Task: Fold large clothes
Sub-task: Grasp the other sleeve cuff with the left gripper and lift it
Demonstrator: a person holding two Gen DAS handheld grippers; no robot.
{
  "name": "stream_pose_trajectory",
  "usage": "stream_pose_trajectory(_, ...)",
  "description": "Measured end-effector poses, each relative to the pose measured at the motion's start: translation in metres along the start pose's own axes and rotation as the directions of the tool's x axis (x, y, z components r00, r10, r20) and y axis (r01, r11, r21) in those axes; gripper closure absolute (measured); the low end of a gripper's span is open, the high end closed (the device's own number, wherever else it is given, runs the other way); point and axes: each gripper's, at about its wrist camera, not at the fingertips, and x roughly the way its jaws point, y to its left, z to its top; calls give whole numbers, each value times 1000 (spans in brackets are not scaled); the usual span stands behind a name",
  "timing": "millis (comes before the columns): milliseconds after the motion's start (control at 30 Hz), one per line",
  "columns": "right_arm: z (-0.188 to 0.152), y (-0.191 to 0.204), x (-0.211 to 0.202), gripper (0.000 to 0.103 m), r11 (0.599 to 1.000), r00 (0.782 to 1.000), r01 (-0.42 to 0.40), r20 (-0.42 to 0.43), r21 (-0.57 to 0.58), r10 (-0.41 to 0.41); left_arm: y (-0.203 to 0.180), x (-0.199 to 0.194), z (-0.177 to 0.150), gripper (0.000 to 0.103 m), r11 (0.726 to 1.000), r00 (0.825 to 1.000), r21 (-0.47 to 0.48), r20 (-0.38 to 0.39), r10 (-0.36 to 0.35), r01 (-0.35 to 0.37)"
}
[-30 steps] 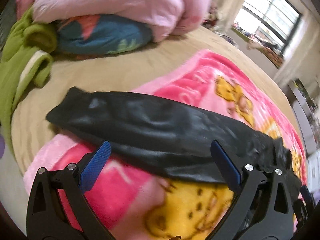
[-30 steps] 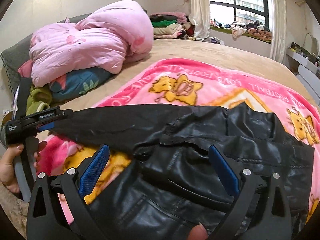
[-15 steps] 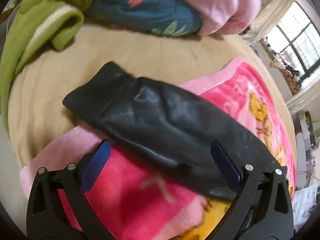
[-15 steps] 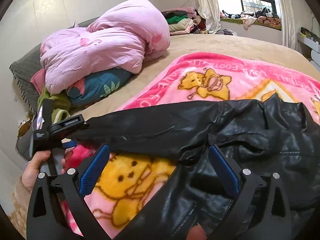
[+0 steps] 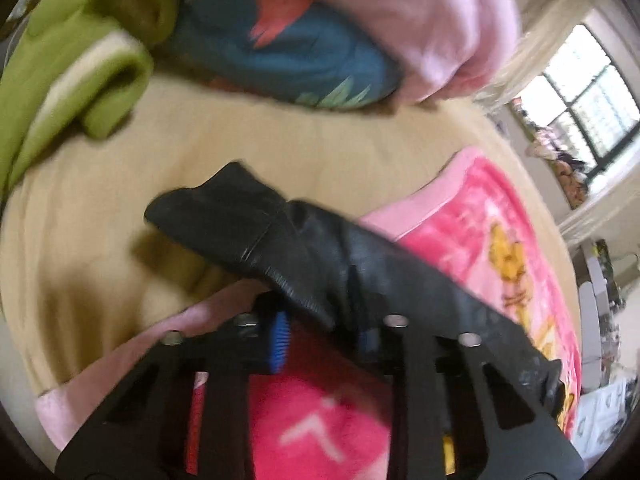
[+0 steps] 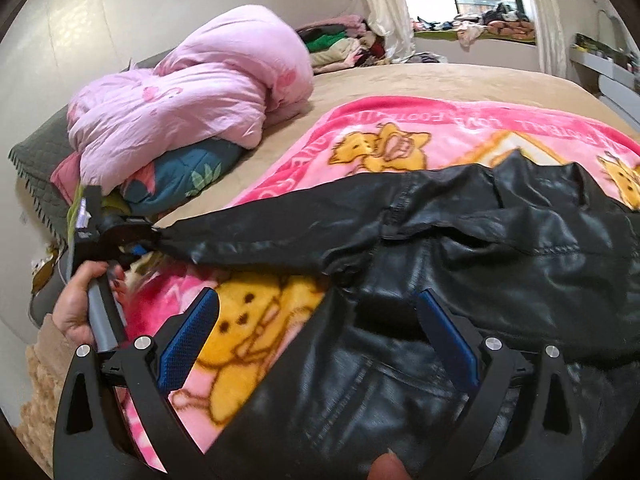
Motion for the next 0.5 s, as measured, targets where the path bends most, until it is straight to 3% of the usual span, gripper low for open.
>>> stream_pose_trajectory(133, -8, -12, -18, 5, 999, 999, 22, 40, 34, -24, -27, -35, 5, 101, 992, 989, 46, 86, -123, 119)
stream_pose_trajectory(300, -18, -28, -39, 5, 993, 989, 110, 94, 46, -114, -71, -86, 3, 101, 961, 945, 137, 195, -263, 239)
stream_pose_trajectory(500, -21, -52, -62, 5, 983, 976, 169, 128, 78, -178, -131, -124, -12, 102, 901, 892, 266, 210, -401, 343)
